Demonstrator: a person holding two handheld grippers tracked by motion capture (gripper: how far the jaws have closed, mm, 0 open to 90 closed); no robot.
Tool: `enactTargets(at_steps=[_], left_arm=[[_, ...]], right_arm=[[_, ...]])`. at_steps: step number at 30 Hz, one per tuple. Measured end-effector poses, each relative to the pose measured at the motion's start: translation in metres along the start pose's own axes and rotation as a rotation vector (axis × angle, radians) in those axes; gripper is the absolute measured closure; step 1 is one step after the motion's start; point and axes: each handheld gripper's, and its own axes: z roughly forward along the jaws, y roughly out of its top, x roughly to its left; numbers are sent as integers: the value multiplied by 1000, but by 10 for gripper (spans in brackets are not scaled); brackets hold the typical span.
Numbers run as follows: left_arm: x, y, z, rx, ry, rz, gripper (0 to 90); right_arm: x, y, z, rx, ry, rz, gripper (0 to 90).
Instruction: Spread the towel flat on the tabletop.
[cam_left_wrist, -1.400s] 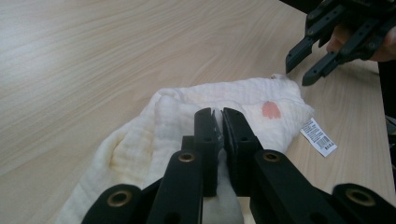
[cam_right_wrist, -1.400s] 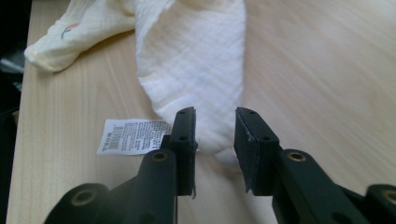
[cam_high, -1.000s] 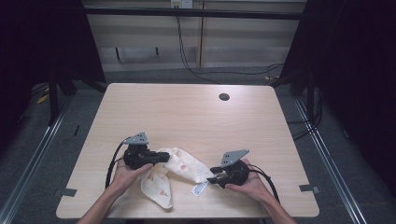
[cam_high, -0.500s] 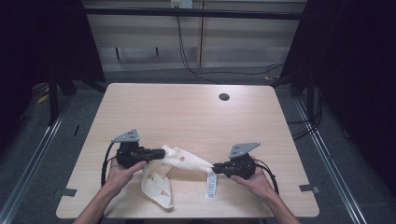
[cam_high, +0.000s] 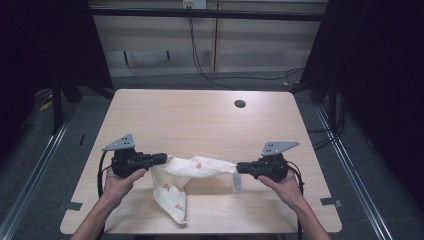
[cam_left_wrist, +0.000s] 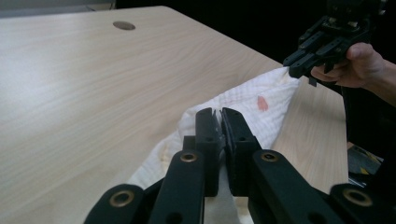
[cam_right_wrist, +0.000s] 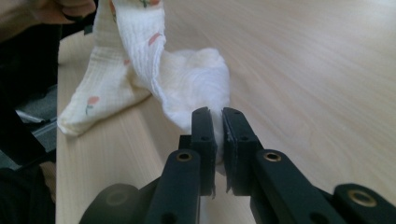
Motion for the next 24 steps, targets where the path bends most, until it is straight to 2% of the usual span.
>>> enactTargets(at_steps=[2, 10, 12, 13, 16, 21, 24], left_arm=[[-1, 4, -1, -7, 11, 8, 863], [-9, 26, -13, -48, 18, 56, 862], [-11, 29, -13, -49, 18, 66, 863], [-13, 32, -13, -45, 10, 78, 863], [-20, 37, -12, -60, -5, 91, 864], [-25, 45, -20, -95, 8, 107, 863], [-28, 50, -28, -107, 16, 119, 864]], right_arm=[[-1, 7, -3, 3, -8, -5, 841], [-5, 36, -25, -84, -28, 10, 843], [-5, 40, -28, -89, -35, 7, 843], [-2, 47, -33, -96, -31, -2, 844], [1, 56, -40, -115, -35, -9, 845], [3, 67, -54, -139, -50, -13, 844], [6, 74, -63, -153, -50, -37, 842]])
